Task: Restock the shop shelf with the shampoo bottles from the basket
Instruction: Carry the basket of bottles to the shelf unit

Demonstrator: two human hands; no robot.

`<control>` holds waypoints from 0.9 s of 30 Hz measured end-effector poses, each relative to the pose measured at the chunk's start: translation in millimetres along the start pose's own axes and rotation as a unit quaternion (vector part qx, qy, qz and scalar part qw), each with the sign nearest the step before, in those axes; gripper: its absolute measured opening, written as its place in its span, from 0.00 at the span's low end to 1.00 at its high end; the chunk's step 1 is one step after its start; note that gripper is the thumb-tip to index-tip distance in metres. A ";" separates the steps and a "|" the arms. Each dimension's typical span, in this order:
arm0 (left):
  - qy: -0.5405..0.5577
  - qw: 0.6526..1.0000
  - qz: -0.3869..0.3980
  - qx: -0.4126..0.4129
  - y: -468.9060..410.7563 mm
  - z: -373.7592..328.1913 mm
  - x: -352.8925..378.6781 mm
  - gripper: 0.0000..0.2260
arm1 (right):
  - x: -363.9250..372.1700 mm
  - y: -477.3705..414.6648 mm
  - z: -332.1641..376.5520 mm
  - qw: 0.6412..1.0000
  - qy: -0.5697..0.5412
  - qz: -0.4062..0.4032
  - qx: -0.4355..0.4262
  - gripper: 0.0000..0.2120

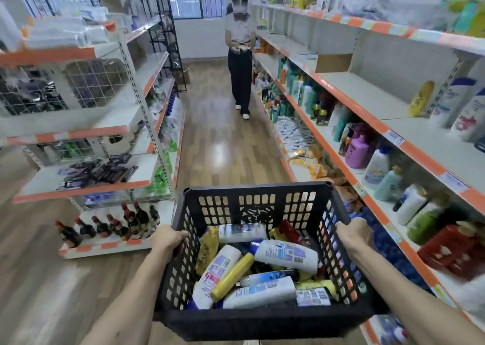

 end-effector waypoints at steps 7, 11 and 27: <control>-0.003 1.000 0.006 -0.009 -132.7 -76.3 28.3 0.13 | 64.6 -85.5 100.4 1.000 -0.010 0.005 0.013 0.08; 0.006 1.000 0.018 -0.006 -195.9 -115.9 32.5 0.13 | 92.2 -118.2 162.4 0.999 -0.045 0.004 0.002 0.09; -0.167 0.966 0.148 0.127 -471.8 -331.8 148.1 0.11 | 190.6 -189.7 226.9 0.960 -0.133 -0.112 0.218 0.06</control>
Point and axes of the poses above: each hand's wrist, its own y-axis away from the middle knuckle, its own x-axis out of the palm, z = x × y, the point moved 7 cm from there along -y, towards the middle knuckle, and after that the axes turned 3 degrees about y, right-handed, at the moved point
